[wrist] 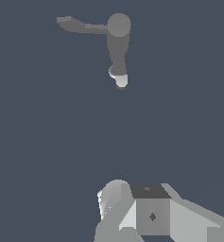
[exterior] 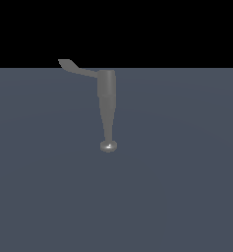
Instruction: Turn on the faucet by rotating a designated handle.
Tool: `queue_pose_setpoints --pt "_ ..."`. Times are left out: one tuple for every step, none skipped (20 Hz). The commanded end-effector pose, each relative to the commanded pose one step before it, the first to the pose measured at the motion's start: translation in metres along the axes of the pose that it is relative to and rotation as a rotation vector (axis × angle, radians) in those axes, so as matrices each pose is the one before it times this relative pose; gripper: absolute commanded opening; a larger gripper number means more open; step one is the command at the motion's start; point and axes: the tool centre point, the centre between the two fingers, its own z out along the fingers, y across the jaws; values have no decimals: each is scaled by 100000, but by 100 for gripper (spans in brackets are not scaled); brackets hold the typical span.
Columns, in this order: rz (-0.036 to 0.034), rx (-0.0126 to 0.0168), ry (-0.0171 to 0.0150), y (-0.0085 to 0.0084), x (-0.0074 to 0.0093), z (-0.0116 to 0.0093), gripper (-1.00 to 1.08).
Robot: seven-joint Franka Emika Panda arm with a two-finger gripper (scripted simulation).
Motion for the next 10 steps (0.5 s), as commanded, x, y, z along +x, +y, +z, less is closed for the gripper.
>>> queue_pose_setpoints --pt "0 0 0 1 0 0 -100" --pt "27 -76 55 -9 9 0 -100" --pt "67 -177 129 -7 43 8 -100" --pt "121 -320 233 -23 61 7 -100" --pt "164 -440 322 -31 87 11 -100" --pt "204 -557 410 -39 110 14 -100" --pt "220 -610 452 -44 121 15 -100" --pt "175 -497 371 -37 97 12 -100" --pt "125 -365 274 -27 72 9 -100" --pt "79 -239 179 -18 46 6 -100"
